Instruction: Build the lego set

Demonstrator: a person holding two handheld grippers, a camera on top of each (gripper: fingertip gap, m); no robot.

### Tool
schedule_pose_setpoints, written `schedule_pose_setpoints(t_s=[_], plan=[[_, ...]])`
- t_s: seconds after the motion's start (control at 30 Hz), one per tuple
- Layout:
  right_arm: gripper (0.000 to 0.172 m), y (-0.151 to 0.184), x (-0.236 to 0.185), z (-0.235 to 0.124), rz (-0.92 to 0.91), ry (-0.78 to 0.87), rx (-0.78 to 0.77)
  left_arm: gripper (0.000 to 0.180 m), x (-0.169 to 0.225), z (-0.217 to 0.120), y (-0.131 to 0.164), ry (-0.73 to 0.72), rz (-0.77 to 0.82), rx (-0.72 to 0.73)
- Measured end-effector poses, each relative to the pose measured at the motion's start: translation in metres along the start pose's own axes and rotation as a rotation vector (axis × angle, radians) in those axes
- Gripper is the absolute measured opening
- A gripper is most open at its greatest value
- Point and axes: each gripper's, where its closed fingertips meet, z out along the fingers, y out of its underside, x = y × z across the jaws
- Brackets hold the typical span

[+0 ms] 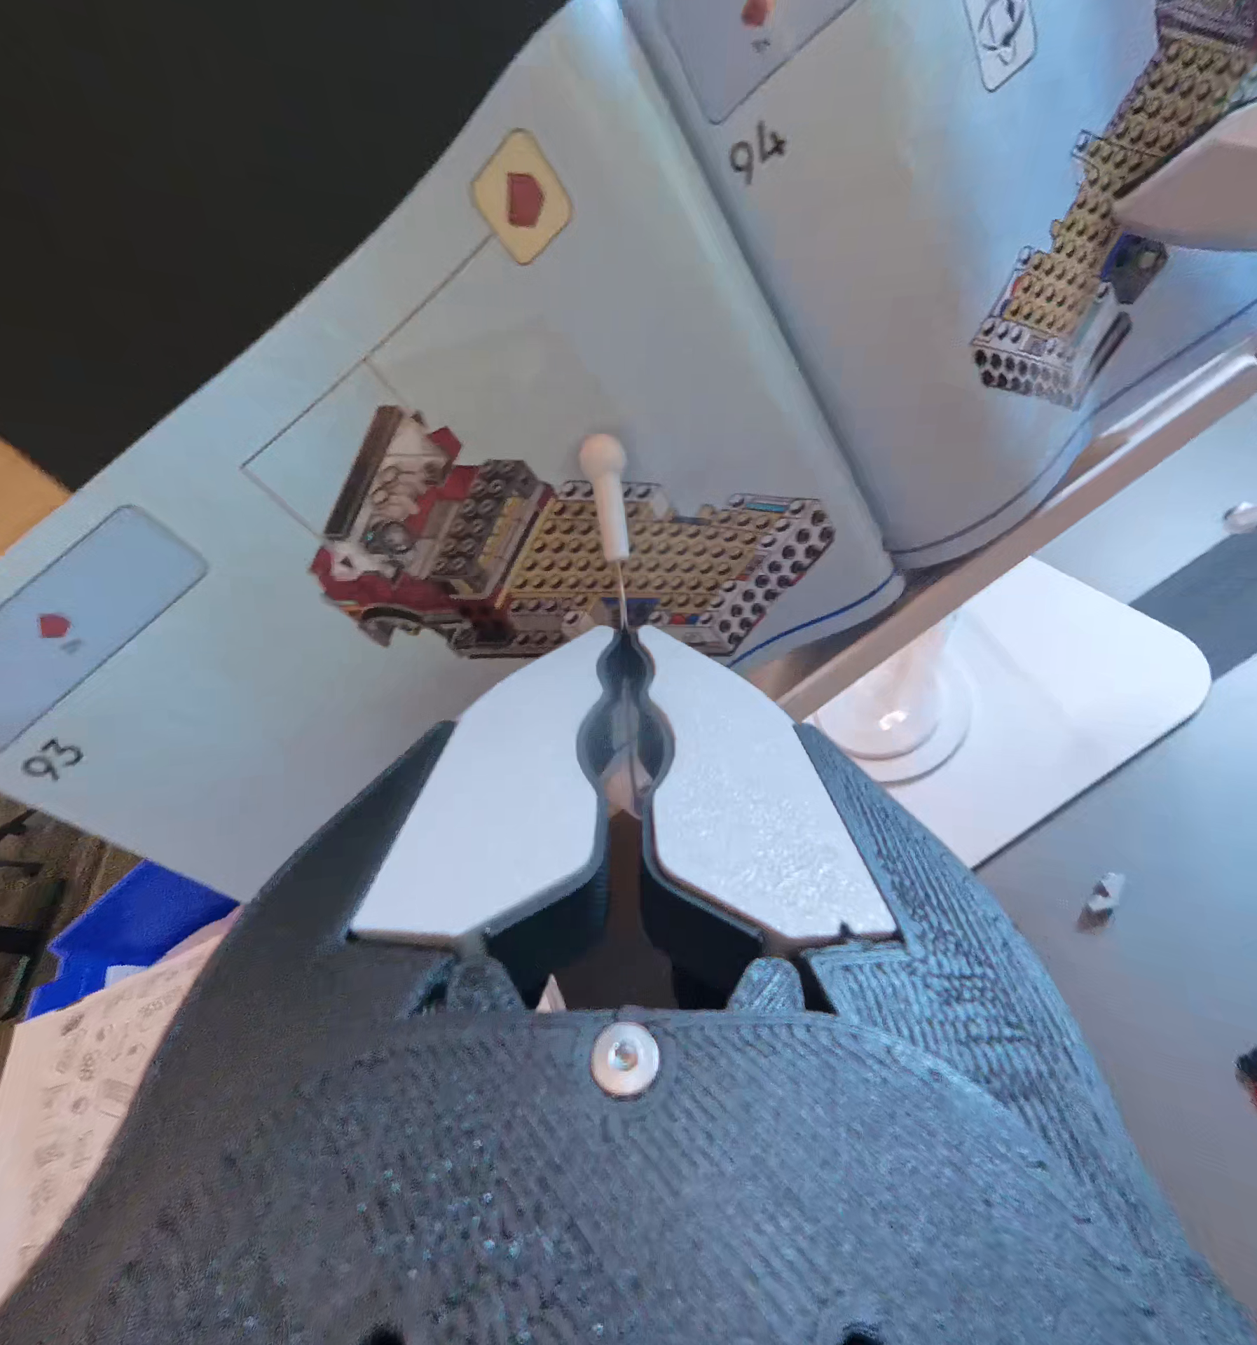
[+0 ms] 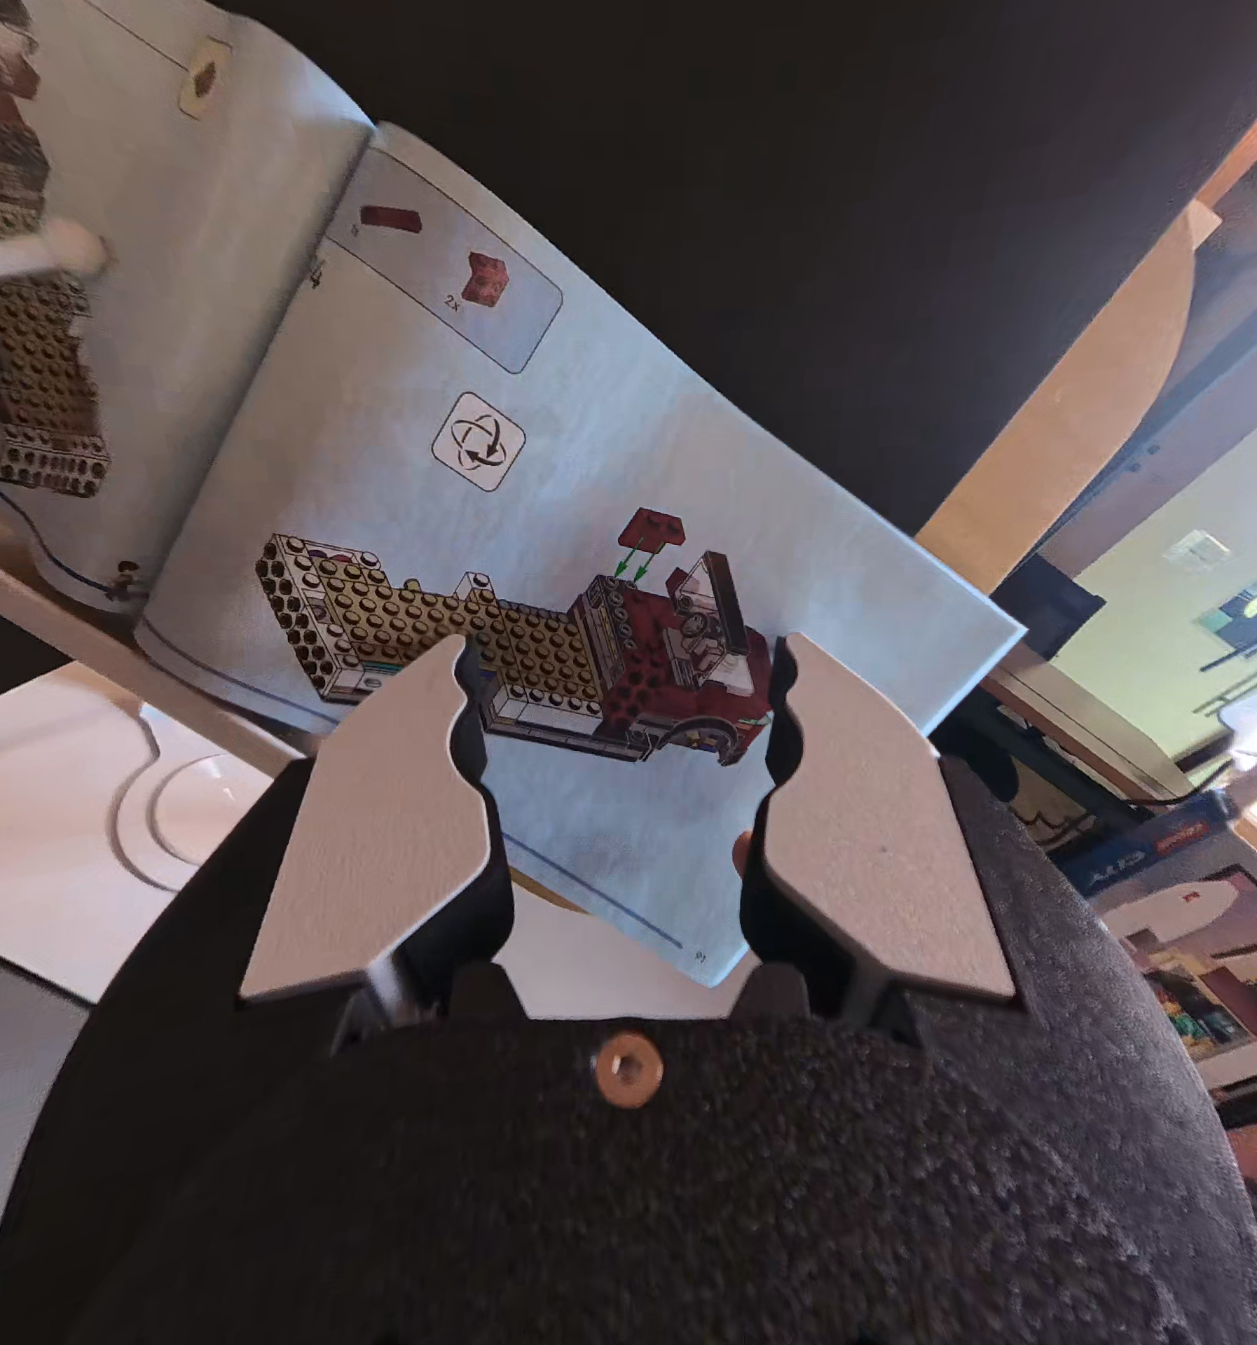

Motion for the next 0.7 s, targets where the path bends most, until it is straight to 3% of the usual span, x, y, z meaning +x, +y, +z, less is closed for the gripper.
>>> schedule_pose_setpoints(t_s=[0.13, 0.3, 0.37, 0.43, 0.53, 0.7], plan=[[0.075, 0.005, 0.004, 0.000, -0.005, 0.012, 0.021, 0.004, -0.023, -0.013, 0.012, 0.002, -0.332, 0.057], [0.075, 0.012, 0.007, -0.001, 0.033, -0.003, 0.023, 0.025, -0.039, -0.024, 0.067, 0.069, -0.772, -0.030], [0.075, 0.015, 0.009, -0.002, 0.016, -0.003, 0.016, 0.017, -0.057, -0.037, 0.081, 0.008, -0.902, -0.021], [0.076, 0.016, 0.010, -0.004, 0.012, -0.007, 0.021, 0.026, -0.073, -0.051, 0.089, -0.020, -0.985, -0.006], [0.077, 0.011, 0.018, -0.006, -0.005, 0.009, 0.057, 0.024, -0.087, -0.073, 0.063, -0.091, -0.778, 0.105], [0.083, -0.008, 0.034, -0.001, 0.055, -0.010, 0.089, 0.023, -0.021, -0.061, -0.013, 0.054, -0.357, 0.199]])
